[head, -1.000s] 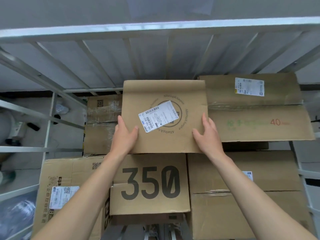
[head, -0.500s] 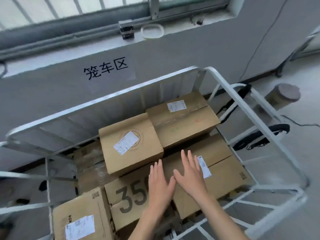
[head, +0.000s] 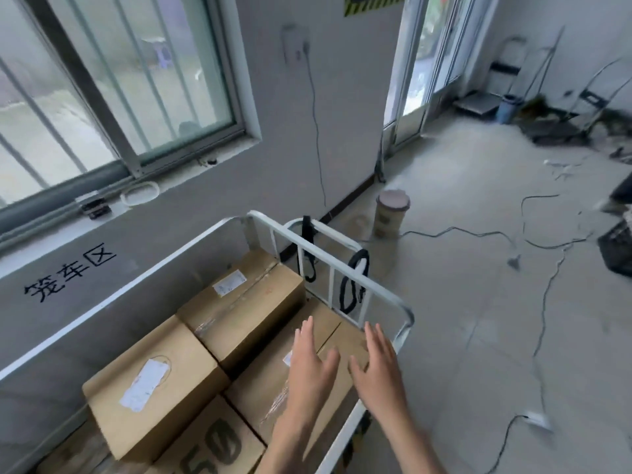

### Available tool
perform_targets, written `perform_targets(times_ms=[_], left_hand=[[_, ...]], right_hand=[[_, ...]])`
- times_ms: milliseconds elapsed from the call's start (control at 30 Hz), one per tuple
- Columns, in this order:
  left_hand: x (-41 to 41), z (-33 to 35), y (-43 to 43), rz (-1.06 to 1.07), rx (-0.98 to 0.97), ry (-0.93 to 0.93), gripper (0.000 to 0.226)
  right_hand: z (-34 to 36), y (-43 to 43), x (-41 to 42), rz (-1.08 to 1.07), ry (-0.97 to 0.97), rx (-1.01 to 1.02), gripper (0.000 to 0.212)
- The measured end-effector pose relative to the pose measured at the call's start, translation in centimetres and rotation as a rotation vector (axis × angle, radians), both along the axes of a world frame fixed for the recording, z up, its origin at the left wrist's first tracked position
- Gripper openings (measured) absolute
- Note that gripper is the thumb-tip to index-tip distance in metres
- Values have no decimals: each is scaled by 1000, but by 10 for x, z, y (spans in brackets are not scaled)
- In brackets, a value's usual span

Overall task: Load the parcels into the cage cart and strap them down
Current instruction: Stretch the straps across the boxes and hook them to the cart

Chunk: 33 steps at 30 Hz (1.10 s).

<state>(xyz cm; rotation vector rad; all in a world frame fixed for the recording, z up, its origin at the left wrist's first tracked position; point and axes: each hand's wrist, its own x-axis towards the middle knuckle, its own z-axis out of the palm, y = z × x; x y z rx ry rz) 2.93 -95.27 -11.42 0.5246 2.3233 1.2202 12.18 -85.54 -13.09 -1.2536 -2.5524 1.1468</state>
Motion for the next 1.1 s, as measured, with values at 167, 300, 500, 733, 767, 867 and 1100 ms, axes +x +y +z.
perform_targets(times_ms=[167,300,500,733,767,867,1100], left_hand=[[43,14,78,25,45,13,72],[75,21,133,109,76,-4,69],[115,20,187,176,98,-32,62],[89,11,239,261,116,-27,62],[83,7,246,285,118,-37,63],[60,-13,274,358,142,-46,55],[-2,-47,356,554,151,-207,64]], right_hand=[[20,73,35,84,58,11,71],[24,129,57,193,83,47,70],[22,190,79,326,57,46,66],[11,248,52,419,27,15,64],[9,255,45,430,26,1,65],[4,282,17,470,21,-49,64],[6,367,-38,587,-31,-85,67]])
